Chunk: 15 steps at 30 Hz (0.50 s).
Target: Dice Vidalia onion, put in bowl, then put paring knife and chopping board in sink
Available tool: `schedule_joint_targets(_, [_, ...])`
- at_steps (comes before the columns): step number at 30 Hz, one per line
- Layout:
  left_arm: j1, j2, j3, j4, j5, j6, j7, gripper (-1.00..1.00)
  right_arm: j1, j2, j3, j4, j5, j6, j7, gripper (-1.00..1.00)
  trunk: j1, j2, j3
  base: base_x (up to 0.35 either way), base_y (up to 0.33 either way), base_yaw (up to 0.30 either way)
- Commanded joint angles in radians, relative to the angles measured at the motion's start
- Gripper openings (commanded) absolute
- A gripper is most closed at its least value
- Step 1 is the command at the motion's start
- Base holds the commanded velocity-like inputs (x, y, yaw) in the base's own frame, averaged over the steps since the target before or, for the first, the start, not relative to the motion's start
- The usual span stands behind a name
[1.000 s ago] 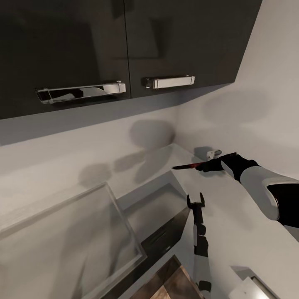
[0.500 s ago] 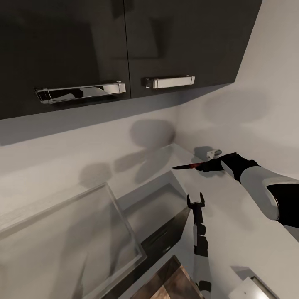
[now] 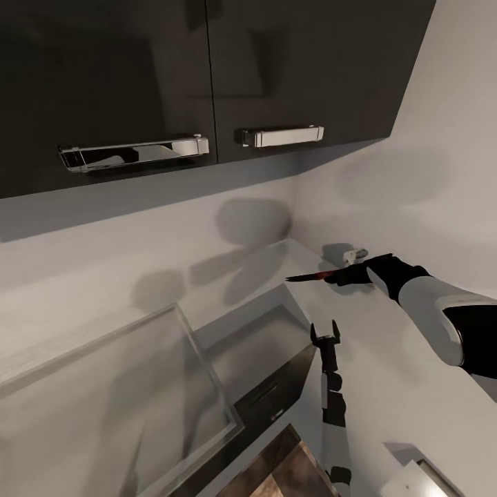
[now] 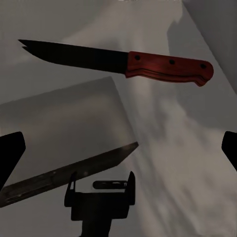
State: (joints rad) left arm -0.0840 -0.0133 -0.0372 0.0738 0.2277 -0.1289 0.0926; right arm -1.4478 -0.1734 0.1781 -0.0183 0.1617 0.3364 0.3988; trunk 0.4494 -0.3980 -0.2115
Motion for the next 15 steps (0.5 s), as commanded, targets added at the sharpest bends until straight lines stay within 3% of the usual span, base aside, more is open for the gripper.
schedule_joint_targets(1, [-0.002,0.0,-0.004,0.004,0.007,-0.008,0.001,1.0,0.0,0.0,0.003,-0.002,0.009,0.004,0.006,1.0,0.001,-0.002,-0.002,0.0,0.0,0.0])
schedule_joint_targets(15, [-0.002,0.0,-0.004,0.004,0.007,-0.008,0.001,1.0,0.0,0.002,0.003,-0.003,0.009,0.004,0.006,1.0,0.001,-0.002,-0.002,0.0,0.0,0.0])
